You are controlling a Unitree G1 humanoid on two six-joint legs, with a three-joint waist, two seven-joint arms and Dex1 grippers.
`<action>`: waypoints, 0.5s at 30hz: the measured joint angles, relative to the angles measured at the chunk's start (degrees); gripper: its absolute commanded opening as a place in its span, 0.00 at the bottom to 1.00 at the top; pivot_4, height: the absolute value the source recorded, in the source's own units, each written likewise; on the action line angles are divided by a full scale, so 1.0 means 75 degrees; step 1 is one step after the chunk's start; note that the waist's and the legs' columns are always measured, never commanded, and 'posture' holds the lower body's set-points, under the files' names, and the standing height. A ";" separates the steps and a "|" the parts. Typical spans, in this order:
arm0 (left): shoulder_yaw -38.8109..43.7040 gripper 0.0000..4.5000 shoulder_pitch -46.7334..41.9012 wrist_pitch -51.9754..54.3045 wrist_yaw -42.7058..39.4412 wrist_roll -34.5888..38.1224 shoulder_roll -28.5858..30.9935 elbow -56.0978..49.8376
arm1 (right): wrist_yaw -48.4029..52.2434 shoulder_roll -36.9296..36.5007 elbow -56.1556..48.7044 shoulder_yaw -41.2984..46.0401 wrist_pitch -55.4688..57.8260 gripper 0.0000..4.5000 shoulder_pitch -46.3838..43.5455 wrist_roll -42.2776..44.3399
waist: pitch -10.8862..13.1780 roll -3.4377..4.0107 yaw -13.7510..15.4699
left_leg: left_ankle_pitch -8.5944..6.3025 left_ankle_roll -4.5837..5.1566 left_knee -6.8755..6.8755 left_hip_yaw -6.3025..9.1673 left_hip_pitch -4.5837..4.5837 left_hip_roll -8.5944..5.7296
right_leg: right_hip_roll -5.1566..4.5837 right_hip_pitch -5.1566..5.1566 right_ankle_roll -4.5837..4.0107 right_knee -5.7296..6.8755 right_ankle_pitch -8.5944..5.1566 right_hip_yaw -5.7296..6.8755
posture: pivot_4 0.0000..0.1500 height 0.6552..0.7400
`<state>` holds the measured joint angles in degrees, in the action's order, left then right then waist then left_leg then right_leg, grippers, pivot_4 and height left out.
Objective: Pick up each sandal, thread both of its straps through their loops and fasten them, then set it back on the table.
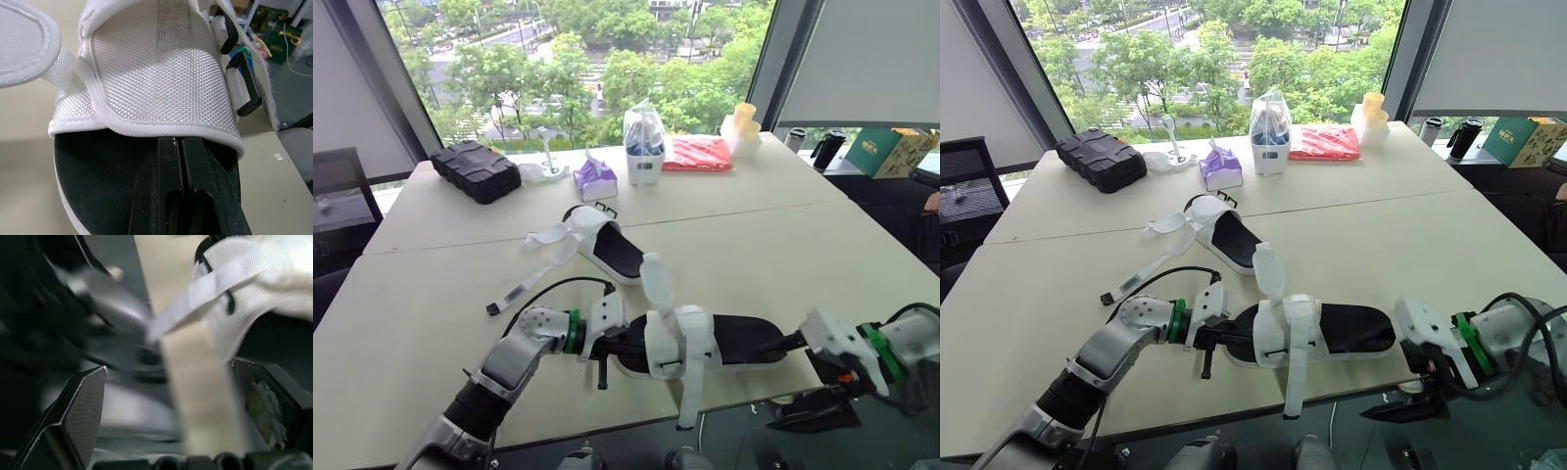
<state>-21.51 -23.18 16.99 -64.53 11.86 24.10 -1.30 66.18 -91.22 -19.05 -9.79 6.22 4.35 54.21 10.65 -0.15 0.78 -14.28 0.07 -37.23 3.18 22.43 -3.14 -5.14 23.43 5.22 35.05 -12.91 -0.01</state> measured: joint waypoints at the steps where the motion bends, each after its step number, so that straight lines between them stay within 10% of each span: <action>1: -0.0011 0.00 0.0005 0.0004 -0.0001 0.0002 -0.0002 -0.0019 | 0.0096 0.0005 -0.0087 0.0066 0.0523 0.99 0.0025 0.0231 | 0.0000 0.0000 0.0001 | -0.0002 0.0002 0.0001 0.0000 0.0004 0.0000 | -0.0001 0.0002 0.0002 -0.0003 -0.0002 0.0001 | 1.00 1.00; 15: -0.0029 0.00 0.0104 0.0231 -0.0011 0.0007 0.0015 -0.0298 | -0.1152 0.2894 -0.0752 0.0164 0.4481 0.99 -0.0651 0.0487 | 0.0004 -0.0011 0.0013 | -0.0006 0.0008 -0.0004 -0.0001 0.0032 -0.0007 | 0.0003 0.0018 0.0014 -0.0018 -0.0001 0.0019 | 1.00 1.00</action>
<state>-21.73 -22.41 18.72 -64.61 11.91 24.21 -3.53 57.54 -69.51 -24.70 -8.56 39.83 -0.53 57.86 10.68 -0.23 0.87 -14.32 0.13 -37.26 3.17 22.67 -3.19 -5.12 23.57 5.32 34.92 -12.92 0.14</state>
